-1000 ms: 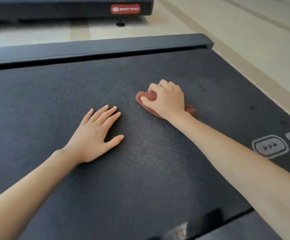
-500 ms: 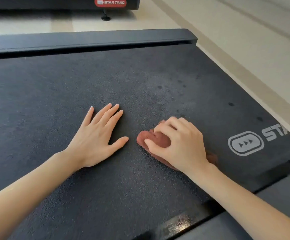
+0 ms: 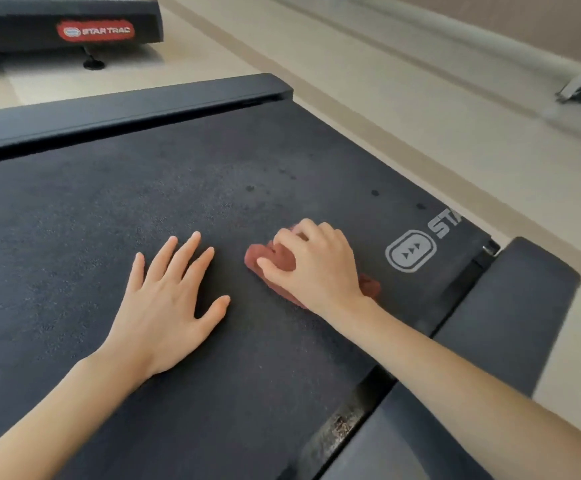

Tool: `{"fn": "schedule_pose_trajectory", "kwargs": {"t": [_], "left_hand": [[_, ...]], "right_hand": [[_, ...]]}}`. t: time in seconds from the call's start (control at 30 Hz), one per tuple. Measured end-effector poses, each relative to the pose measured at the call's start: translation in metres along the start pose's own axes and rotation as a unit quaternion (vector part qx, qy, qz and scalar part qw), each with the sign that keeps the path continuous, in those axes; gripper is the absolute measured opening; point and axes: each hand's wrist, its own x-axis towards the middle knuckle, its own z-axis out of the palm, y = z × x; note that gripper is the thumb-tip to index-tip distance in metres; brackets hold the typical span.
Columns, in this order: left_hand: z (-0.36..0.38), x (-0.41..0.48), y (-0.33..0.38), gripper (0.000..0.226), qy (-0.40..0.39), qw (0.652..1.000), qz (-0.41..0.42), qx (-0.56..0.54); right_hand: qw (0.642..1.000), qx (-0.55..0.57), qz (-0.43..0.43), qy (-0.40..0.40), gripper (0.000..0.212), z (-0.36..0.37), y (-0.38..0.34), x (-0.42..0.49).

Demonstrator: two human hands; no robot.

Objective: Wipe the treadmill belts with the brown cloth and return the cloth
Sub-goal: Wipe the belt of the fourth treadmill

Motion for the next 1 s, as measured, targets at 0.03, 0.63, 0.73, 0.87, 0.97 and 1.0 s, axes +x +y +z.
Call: {"fn": "schedule_pose_trajectory", "kwargs": {"t": [0.03,0.63,0.73,0.87,0.97,1.0], "left_hand": [[-0.001,0.003,0.006,0.088,0.002,1.000,0.017,-0.003],[0.014,0.019,0.032,0.080,0.010,0.997,0.072,0.001],[0.014,0.017,0.032,0.085,0.008,0.997,0.071,-0.004],[0.015,0.021,0.026,0.087,-0.007,0.996,0.087,0.001],[0.011,0.025,0.028,0.083,-0.011,0.995,0.089,-0.038],[0.010,0.028,0.032,0.083,-0.011,0.995,0.094,-0.035]], "right_hand": [[1.000,0.005,-0.016,0.016,0.031,-0.008,0.000,-0.023],[0.991,-0.085,0.100,0.005,0.035,0.027,0.097,0.092],[0.984,-0.133,0.119,0.015,0.041,0.024,0.090,0.081],[0.987,-0.105,0.120,-0.019,0.039,-0.001,0.068,0.028],[0.992,-0.069,0.099,-0.024,0.034,-0.025,0.054,-0.034],[0.994,-0.065,0.088,-0.012,0.035,-0.030,0.050,-0.049]]}}
